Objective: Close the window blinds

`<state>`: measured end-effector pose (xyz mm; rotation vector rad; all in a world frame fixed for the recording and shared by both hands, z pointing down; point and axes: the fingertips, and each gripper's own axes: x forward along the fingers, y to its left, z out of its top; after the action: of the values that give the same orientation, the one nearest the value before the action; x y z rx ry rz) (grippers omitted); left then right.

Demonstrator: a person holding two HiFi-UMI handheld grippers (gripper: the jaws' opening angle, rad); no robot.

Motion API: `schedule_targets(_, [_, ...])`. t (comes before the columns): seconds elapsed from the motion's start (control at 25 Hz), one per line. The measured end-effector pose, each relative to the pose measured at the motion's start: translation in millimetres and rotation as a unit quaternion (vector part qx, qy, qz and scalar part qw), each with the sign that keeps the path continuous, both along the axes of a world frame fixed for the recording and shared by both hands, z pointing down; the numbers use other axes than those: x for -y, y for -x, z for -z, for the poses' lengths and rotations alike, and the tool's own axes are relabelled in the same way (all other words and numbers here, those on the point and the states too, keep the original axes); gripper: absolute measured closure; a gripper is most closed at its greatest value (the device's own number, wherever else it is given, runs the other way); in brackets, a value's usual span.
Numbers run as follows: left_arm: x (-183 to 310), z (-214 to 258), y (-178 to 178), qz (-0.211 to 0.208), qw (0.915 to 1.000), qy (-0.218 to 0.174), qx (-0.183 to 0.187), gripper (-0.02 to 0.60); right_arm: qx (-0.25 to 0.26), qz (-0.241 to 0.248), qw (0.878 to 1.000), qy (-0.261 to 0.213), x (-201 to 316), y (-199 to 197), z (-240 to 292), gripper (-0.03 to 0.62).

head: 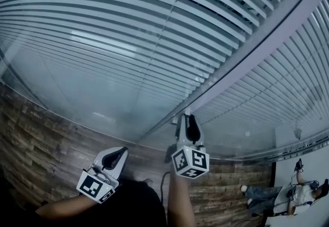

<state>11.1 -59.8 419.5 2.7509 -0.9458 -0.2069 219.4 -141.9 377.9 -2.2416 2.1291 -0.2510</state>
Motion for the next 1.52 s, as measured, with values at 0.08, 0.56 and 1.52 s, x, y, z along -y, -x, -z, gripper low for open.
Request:
schedule_targets(0.08, [-0.8,2.2,-0.8,-0.003,1.0000,0.000,-0.002,0.583,-0.028,0.007,1.000,0.009,0.4,0.3,2.3,0.468])
schedule_targets(0.56, [-3.7,-23.1,3.7,-0.017,0.9998,0.011,-0.001,0.583,-0.152,0.046,0.986,0.058,0.2,5.9,-22.5,0.498])
schedule_targets(1.52, [-5.0,-15.1,15.2,-0.009,0.9997,0.021,0.007,0.583,-0.246,0.012,0.966,0.079,2.6,5.9,-10.6,0.470])
